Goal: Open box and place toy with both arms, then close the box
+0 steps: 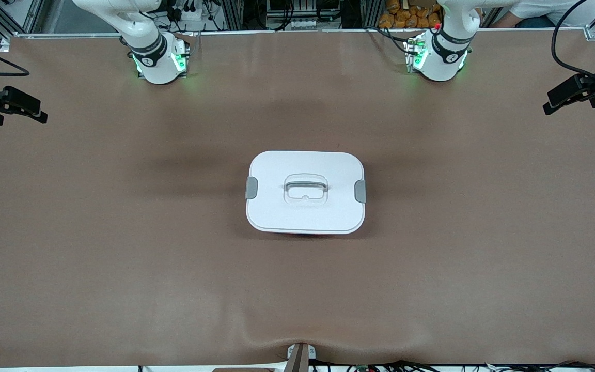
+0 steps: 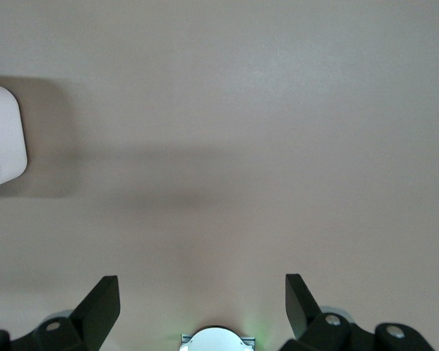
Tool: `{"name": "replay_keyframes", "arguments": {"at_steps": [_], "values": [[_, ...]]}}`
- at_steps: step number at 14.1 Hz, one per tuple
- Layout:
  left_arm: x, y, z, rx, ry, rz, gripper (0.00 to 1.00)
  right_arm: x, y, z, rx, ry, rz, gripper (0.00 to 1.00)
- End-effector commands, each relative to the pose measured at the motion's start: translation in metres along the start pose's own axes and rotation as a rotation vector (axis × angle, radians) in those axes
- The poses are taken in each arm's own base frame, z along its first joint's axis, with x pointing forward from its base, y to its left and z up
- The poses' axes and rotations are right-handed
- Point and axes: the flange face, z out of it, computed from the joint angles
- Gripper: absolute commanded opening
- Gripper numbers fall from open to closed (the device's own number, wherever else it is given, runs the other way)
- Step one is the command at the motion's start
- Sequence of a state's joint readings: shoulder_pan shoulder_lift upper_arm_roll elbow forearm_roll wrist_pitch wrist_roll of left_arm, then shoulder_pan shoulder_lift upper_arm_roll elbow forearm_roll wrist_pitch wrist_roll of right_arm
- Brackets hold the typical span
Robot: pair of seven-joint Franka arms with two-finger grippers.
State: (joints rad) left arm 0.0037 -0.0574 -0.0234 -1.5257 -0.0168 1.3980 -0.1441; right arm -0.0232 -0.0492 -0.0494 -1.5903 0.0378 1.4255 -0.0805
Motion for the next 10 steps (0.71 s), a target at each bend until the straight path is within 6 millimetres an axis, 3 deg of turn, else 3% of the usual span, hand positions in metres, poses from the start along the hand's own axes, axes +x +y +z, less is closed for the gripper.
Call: {"name": "replay_keyframes", "arguments": {"at_steps": [1, 10], "values": [[-0.003, 0.002, -0.002, 0.018, 0.016, 0.046, 1.0, -0.001, 0.0, -0.003, 0.019, -0.002, 0.017, 1.0], [-0.002, 0.014, -0.001, 0.02, 0.019, 0.072, 1.0, -0.001, 0.0, -0.003, 0.019, -0.002, 0.018, 1.0]]}}
